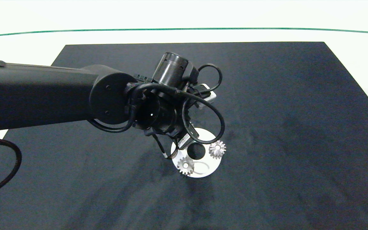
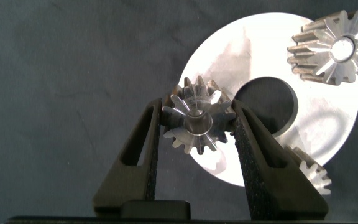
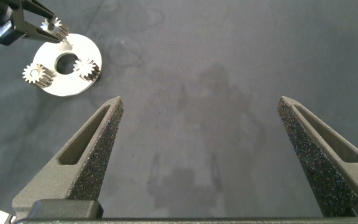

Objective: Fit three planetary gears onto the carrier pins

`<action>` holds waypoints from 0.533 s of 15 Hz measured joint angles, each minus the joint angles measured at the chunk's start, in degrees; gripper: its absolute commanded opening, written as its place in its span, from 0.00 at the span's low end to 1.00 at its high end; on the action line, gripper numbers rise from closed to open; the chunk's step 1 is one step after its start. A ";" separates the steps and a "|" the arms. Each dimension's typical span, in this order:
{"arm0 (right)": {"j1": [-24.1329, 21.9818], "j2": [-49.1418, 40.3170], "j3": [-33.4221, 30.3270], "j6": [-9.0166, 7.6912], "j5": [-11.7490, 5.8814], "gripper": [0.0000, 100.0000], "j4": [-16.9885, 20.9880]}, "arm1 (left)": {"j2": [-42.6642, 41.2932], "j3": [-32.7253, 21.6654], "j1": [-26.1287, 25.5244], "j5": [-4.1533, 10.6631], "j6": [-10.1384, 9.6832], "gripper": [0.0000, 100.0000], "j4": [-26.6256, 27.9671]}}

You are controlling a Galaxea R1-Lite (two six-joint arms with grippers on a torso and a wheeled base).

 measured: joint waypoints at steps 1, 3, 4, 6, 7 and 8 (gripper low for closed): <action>0.00 -0.04 0.00 0.00 -0.02 1.00 0.00 | 0.09 -0.11 -0.05 -0.04 0.02 0.19 0.00; -0.01 -0.09 0.00 0.00 -0.02 1.00 0.00 | 0.30 -0.27 -0.13 0.00 0.02 0.19 -0.04; -0.01 -0.11 0.00 0.00 -0.02 1.00 0.00 | 0.41 -0.33 -0.13 -0.04 0.02 0.19 -0.04; -0.01 -0.11 0.00 0.00 -0.02 1.00 0.00 | 0.48 -0.33 -0.13 -0.04 0.02 1.00 -0.04; -0.01 -0.13 0.00 0.00 -0.02 1.00 0.00 | 0.48 -0.30 -0.13 -0.04 0.02 1.00 -0.06; 0.00 -0.15 0.00 0.00 -0.02 1.00 0.00 | 0.50 -0.30 -0.20 -0.04 0.02 1.00 -0.06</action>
